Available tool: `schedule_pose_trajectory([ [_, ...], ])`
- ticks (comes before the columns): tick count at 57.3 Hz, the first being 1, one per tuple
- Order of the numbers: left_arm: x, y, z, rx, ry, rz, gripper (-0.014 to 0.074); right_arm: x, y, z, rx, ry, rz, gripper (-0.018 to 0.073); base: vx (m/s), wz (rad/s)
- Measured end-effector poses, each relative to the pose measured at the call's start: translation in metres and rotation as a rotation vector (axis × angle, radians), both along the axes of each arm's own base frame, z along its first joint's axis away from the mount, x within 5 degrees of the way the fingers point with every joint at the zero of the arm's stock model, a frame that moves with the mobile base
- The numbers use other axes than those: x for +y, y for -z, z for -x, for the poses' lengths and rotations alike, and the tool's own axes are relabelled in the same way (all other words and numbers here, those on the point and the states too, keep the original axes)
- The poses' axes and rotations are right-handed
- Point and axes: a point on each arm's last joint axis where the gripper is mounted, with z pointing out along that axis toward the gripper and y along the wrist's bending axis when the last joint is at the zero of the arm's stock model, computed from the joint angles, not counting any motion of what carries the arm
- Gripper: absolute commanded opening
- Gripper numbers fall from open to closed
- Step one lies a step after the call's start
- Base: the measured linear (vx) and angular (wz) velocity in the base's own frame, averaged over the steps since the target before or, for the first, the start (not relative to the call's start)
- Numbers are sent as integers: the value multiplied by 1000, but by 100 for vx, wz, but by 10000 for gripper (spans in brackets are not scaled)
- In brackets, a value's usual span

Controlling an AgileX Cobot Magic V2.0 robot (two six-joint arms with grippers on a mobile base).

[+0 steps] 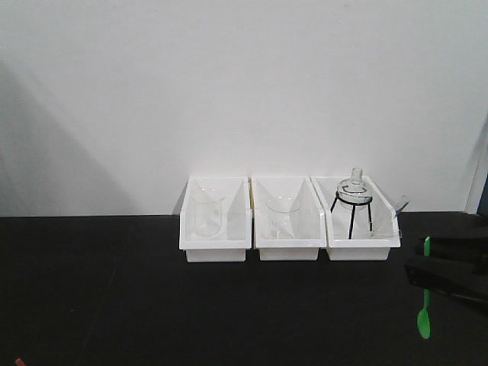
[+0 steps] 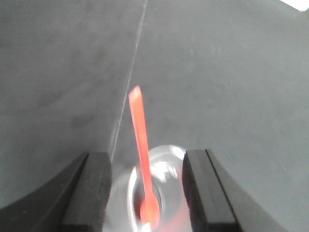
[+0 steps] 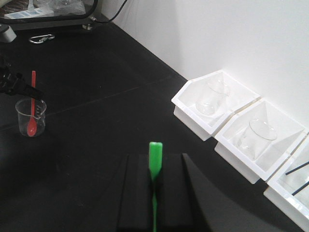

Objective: Sort red and green spoons into left cabinet
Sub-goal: 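Close the right gripper on the green spoon and lift it out, then close the left gripper on the red spoon and lift it out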

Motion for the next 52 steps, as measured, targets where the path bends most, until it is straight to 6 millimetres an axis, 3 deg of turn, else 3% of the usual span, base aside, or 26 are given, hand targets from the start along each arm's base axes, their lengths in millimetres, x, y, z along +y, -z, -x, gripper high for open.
schedule_pose_trajectory([
  [13, -2, 4, -14, -24, -5, 0, 466, 0, 0, 0, -4, 6, 1, -3, 0, 0],
  [18, -3, 2, -20, -31, -4, 1, 422, -1, 0, -1, -5, 8, 1, -3, 0, 0],
  [36, -4, 9, -22, 38, 4, -10, -9, -2, -1, -2, -19, 27, -2, -3, 0, 0],
  [52, -4, 6, -24, 10, 3, -8, -8, -2, -2, -2, -22, 31, -3, -3, 0, 0],
])
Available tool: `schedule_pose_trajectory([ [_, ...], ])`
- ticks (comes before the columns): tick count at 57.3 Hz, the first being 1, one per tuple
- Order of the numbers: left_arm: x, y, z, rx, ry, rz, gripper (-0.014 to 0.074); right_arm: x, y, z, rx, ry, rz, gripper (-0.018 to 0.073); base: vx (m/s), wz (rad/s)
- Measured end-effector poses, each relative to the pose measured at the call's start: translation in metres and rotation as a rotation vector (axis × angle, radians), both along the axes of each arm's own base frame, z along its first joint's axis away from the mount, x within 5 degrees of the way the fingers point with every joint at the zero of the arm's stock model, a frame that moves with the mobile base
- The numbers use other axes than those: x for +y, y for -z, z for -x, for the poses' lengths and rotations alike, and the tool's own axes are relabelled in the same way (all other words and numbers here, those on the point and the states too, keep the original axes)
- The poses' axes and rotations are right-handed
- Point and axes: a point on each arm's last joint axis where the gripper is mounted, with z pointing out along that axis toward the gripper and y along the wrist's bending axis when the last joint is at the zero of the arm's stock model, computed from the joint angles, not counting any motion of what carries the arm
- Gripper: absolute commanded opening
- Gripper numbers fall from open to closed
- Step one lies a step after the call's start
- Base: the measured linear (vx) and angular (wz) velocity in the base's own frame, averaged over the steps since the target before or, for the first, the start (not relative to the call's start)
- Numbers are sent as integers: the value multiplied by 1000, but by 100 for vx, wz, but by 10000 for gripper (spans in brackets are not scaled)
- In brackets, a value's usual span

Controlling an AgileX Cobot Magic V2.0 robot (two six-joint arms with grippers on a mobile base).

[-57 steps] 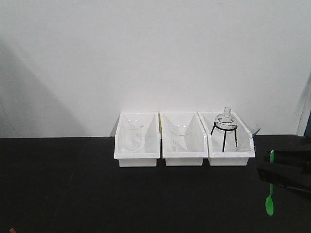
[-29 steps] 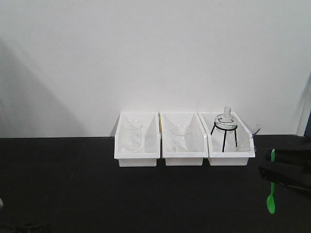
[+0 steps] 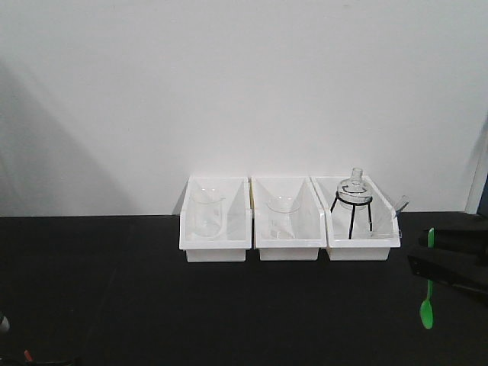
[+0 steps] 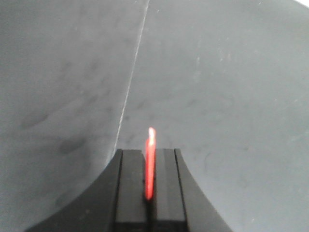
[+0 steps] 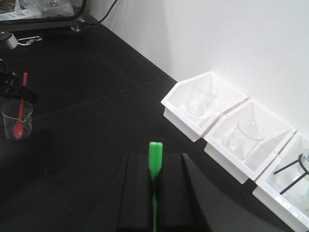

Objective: Sort red and green spoons into left cabinet
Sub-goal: 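Close the left gripper on the red spoon and lift it out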

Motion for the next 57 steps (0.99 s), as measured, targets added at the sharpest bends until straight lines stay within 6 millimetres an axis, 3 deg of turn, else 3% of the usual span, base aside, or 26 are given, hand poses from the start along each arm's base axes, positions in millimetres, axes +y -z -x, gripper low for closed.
schedule_pose_trajectory([
  [13, 0, -17, 1, -105, 27, -16, -6, 0, 0, 0, 1, 1, -1, -3, 0, 0],
  [29, 1, -75, 18, -339, 165, -157, -5, 0, 0, 0, 34, 22, -42, -3, 0, 0],
  [43, 13, -142, 58, -455, 203, -317, -3, -4, -3, -4, 67, 114, -131, -3, 0, 0],
  [57, 27, -170, 112, -486, 178, -388, -3, -12, 3, -2, 119, 230, -118, -3, 0, 0],
])
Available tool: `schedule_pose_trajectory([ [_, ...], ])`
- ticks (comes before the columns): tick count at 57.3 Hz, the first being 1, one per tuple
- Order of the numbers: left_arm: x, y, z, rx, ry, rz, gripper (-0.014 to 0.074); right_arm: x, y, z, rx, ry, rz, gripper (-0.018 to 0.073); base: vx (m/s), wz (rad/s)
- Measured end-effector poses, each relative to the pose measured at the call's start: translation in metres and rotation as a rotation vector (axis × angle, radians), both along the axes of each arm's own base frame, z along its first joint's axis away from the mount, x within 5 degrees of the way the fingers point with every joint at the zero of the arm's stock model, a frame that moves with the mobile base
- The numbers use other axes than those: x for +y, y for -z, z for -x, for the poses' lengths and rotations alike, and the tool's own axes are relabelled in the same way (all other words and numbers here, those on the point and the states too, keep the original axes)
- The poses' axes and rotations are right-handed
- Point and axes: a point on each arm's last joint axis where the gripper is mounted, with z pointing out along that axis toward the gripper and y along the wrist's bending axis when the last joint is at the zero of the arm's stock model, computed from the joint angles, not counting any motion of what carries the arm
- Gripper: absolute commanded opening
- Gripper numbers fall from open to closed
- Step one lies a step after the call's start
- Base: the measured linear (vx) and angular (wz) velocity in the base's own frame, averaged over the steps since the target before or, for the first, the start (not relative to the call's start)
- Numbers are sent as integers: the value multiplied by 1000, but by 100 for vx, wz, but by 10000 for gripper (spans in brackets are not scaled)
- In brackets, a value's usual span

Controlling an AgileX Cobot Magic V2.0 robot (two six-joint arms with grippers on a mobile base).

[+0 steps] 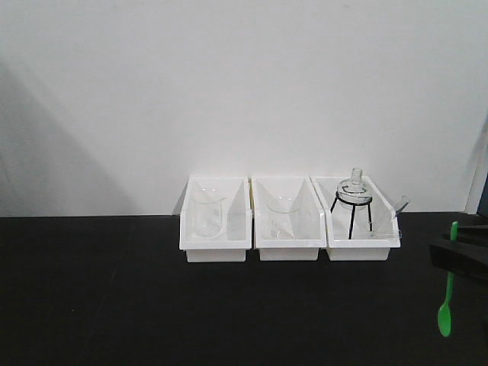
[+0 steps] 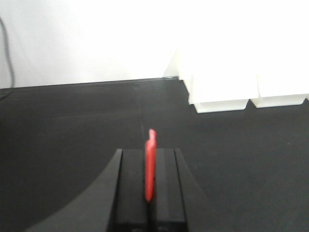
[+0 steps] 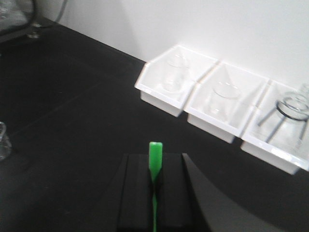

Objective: Sort red and green spoons into left cabinet
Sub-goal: 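Close the left gripper on the red spoon and lift it out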

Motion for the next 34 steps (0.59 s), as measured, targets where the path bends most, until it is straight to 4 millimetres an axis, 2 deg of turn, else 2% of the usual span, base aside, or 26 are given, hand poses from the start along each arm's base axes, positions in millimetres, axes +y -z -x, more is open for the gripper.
schedule_pose_trajectory([
  [6, 3, -6, 22, -25, 13, -7, -3, -5, 7, 13, -35, 69, 3, -3, 0, 0],
  [15, 1, -10, 42, -48, 83, -7, -3, -10, 25, 40, -100, 144, -21, -3, 0, 0],
  [23, -6, -12, 49, -64, 175, -20, -3, -15, 45, 61, -148, 209, -65, -3, 0, 0],
  [34, -12, -13, 51, -96, 253, -54, -3, -18, 66, 77, -185, 250, -85, -3, 0, 0],
])
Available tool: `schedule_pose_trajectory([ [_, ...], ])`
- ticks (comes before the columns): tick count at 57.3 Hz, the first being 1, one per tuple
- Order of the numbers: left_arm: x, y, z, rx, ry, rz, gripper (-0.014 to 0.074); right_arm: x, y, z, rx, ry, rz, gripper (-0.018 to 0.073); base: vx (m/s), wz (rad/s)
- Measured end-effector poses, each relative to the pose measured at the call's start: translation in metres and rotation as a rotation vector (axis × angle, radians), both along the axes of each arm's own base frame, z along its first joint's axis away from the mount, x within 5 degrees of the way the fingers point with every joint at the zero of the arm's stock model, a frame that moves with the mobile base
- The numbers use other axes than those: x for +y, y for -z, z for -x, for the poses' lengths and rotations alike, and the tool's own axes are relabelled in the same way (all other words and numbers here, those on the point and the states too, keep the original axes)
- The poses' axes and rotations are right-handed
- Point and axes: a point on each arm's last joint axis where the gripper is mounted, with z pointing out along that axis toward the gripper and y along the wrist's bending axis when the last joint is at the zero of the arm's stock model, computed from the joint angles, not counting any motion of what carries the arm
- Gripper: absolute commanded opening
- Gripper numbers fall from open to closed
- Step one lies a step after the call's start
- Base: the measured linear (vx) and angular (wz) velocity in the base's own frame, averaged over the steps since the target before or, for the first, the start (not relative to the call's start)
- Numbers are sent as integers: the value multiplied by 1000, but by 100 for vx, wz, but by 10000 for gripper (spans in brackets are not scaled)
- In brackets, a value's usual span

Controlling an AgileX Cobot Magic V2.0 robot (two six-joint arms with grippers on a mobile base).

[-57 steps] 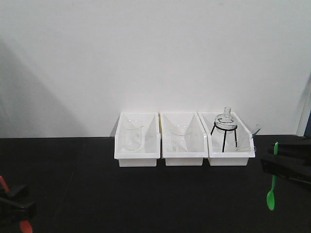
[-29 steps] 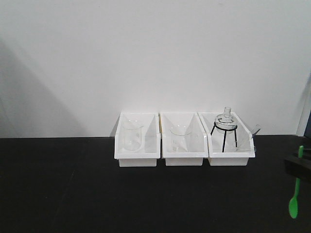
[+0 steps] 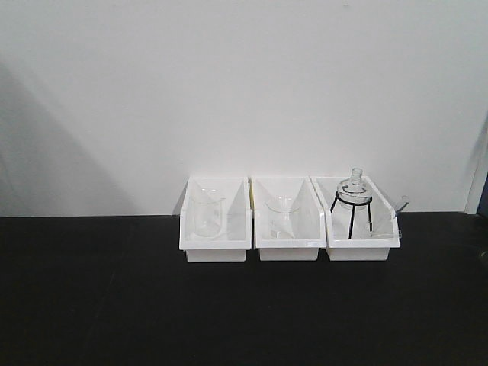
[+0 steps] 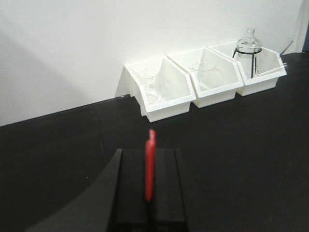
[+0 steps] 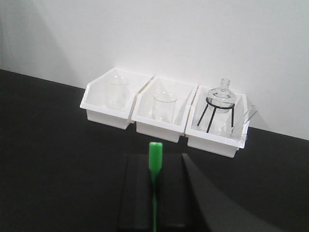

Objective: Sort red and green spoons into left cabinet

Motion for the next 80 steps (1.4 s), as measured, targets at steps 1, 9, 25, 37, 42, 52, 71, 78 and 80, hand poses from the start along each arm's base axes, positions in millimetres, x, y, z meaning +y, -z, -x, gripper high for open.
schedule_pose_trajectory([
  [1, 0, 0, 0, -4, 2, -1, -3, 0, 1, 0, 0, 1, 0, -3, 0, 0],
  [9, 0, -1, 0, -16, 7, -7, -3, 0, 5, 2, 7, -1, -3, -3, 0, 0],
  [25, -1, 1, 1, 5, 15, -13, -3, 2, 6, 2, 28, -16, -47, -3, 0, 0],
  [37, -1, 1, 1, 7, 16, -13, -3, 2, 6, 3, 30, -18, -48, -3, 0, 0],
  [42, -1, 1, 1, 7, 16, -13, -3, 2, 6, 3, 30, -18, -48, -3, 0, 0],
  [52, -1, 1, 1, 7, 16, -13, -3, 2, 6, 3, 30, -18, -48, -3, 0, 0],
  [71, -1, 1, 1, 7, 16, -13, -3, 2, 6, 3, 30, -18, -48, -3, -1, 1],
  [78, -1, 1, 1, 7, 16, -13, -3, 2, 6, 3, 30, -18, -48, -3, -7, 10],
  [80, -1, 1, 1, 7, 16, -12, -3, 2, 6, 3, 30, -18, -48, -3, -11, 17],
])
